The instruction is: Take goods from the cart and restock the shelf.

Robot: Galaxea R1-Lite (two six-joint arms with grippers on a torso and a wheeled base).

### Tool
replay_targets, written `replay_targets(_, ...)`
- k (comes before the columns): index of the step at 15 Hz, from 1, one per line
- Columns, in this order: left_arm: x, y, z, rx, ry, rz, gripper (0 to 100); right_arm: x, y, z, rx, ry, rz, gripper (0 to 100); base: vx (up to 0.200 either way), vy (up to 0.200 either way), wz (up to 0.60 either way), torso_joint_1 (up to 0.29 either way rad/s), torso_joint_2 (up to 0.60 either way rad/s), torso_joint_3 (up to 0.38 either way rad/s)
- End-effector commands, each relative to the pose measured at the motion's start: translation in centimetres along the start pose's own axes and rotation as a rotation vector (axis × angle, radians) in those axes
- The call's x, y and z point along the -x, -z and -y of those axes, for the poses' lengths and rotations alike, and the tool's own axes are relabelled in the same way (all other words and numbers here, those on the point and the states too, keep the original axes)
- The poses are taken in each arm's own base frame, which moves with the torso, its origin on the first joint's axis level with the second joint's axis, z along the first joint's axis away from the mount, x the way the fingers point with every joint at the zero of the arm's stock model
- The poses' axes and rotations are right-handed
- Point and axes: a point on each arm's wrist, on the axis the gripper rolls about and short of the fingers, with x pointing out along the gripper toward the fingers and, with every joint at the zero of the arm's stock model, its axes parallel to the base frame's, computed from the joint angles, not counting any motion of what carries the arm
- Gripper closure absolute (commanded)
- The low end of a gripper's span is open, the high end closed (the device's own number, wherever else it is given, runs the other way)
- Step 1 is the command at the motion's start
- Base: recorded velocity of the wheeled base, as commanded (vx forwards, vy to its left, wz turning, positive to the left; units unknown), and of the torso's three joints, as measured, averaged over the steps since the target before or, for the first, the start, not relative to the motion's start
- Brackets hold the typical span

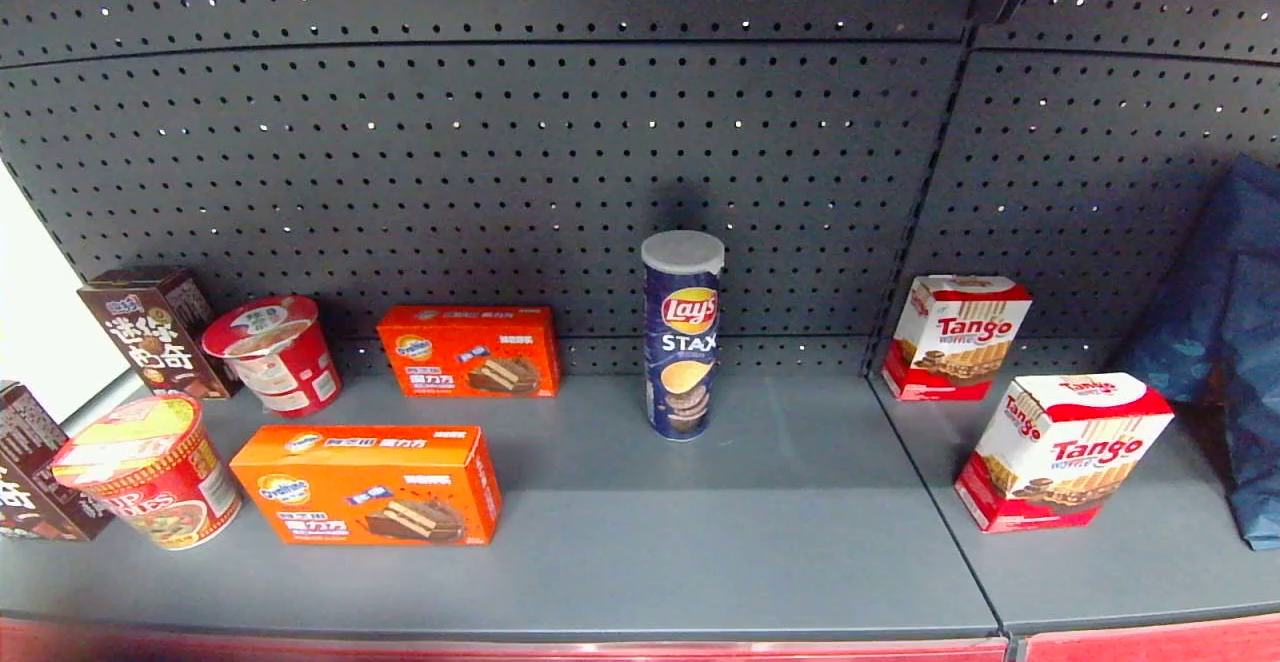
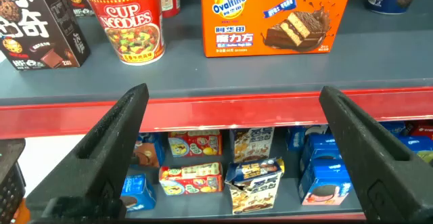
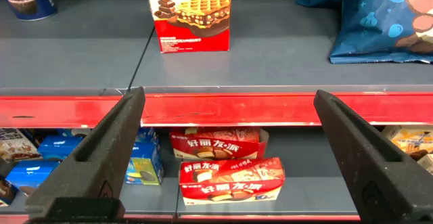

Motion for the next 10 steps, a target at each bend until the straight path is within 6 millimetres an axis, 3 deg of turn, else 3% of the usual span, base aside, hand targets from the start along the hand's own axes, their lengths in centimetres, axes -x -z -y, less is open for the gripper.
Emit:
replay_targets(1, -0.01, 0.00, 0.00, 0.000, -0.001, -0.001, 0, 0.00, 0.00, 0.00, 0.000, 0.000, 0.001, 0, 0.000, 0.000, 0.00, 0.000, 0.00, 0.000)
replay_targets(4, -0.01, 0.00, 0.00, 0.000, -0.001, -0.001, 0, 0.00, 0.00, 0.00, 0.000, 0.001, 0.001, 0, 0.000, 0.000, 0.00, 0.000, 0.00, 0.000)
replay_targets(10, -0.01, 0.00, 0.00, 0.002, -0.001, -0.001, 0, 0.00, 0.00, 0.01, 0.000, 0.004, 0.001, 0, 0.000, 0.000, 0.60, 0.003, 0.00, 0.002)
